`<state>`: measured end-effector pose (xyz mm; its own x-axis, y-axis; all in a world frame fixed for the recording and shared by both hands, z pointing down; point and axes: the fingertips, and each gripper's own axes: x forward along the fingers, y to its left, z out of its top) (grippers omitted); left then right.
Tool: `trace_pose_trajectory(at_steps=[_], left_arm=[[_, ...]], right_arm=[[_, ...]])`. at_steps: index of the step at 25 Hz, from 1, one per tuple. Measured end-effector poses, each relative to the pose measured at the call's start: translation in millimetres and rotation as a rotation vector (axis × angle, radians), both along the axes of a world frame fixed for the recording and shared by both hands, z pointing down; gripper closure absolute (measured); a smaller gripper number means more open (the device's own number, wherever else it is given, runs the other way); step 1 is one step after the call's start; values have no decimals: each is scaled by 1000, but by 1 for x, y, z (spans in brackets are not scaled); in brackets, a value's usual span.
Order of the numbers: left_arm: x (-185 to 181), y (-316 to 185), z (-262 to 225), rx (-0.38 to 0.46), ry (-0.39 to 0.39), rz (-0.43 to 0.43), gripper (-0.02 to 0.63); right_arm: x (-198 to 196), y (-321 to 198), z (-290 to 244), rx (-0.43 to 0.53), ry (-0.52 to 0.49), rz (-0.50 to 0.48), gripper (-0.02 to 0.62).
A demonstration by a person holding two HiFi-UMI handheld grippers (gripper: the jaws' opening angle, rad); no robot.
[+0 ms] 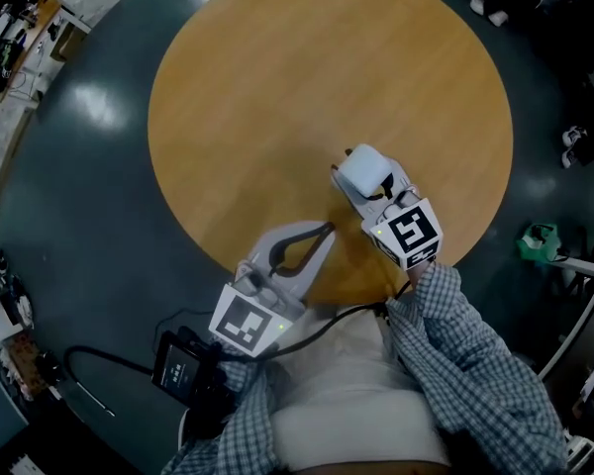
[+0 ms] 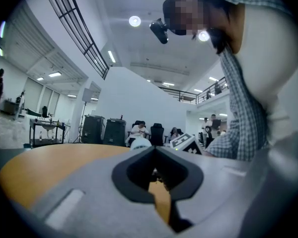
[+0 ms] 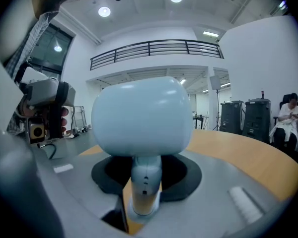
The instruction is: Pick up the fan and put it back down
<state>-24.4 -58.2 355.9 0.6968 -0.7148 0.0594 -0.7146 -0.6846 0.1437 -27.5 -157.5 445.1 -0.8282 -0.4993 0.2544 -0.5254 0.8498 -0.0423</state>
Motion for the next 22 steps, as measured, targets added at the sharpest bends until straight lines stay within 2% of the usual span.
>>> trace_pose_trajectory(at_steps=[9,12,15,22], left_arm=[[2,3,36,-83,-19,-3,606],[-1,2,37,-92,-3,-21,606],[-7,1,37,-101,10,-29,606],[-12,-1,41,-109,-7,-23,606]], right_arm=[[-4,-9,37,-17,-12,-17,472],[-10,-10,35,-23,-20,-26,472],[-18,-9,33,10,-9,-41,472],[-27,-7,42,15,23,-63,472]])
